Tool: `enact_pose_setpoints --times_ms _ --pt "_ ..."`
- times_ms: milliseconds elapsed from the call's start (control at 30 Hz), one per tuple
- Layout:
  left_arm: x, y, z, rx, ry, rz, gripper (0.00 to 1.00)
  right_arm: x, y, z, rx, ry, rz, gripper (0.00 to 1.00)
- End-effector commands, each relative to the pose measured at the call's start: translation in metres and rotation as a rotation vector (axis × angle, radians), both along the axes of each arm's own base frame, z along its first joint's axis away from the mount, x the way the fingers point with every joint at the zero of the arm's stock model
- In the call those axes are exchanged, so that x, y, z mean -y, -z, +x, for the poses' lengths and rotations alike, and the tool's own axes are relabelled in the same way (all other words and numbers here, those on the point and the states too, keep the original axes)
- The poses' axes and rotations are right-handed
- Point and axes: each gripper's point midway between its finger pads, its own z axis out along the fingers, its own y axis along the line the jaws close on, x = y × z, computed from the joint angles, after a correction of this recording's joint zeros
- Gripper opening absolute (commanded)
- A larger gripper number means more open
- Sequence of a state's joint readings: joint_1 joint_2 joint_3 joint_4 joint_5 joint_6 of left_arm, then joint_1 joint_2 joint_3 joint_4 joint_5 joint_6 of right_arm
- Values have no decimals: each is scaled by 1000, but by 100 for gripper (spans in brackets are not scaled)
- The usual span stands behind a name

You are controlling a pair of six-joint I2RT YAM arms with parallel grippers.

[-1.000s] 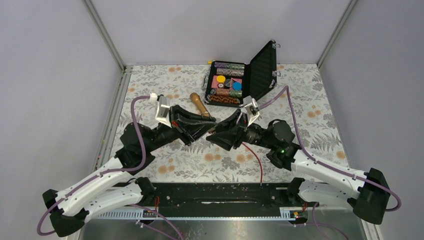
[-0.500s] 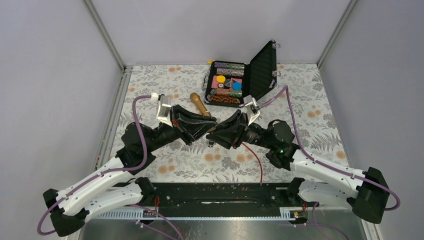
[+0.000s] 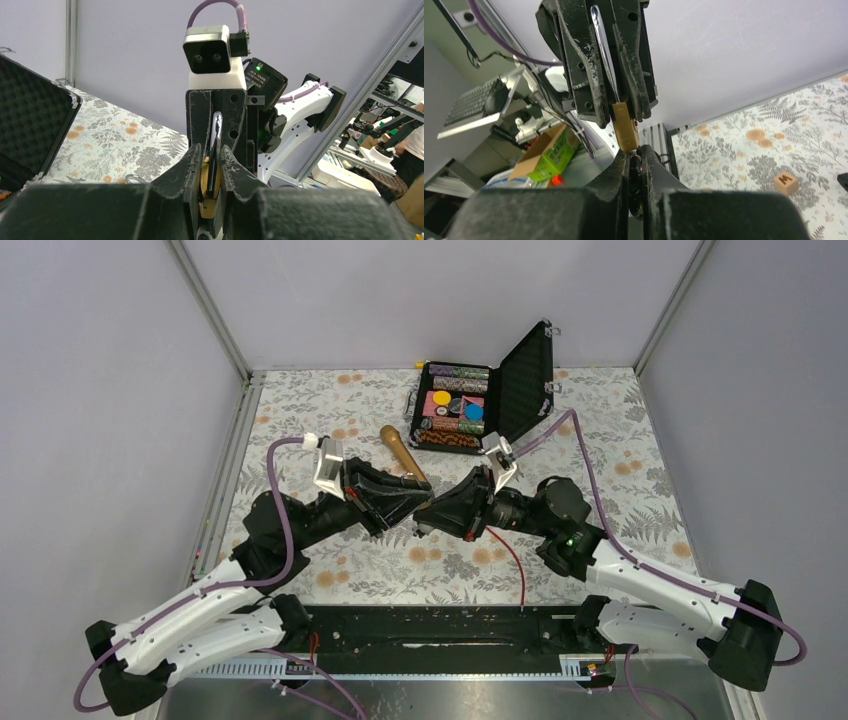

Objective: Lock with the key
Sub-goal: Lock the lock.

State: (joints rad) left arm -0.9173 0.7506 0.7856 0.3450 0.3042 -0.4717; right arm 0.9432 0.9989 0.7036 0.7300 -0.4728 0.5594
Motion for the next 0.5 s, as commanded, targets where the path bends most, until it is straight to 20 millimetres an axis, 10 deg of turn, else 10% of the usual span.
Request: enact_pose_setpoints --times_ms 0,467 --pt "-41 -61 -8 75 -86 -254 0 1 39 -15 38 -86 -176 0" --pt "-56 -64 -29 145 -71 -184 0 17 82 -58 50 -353 -420 0"
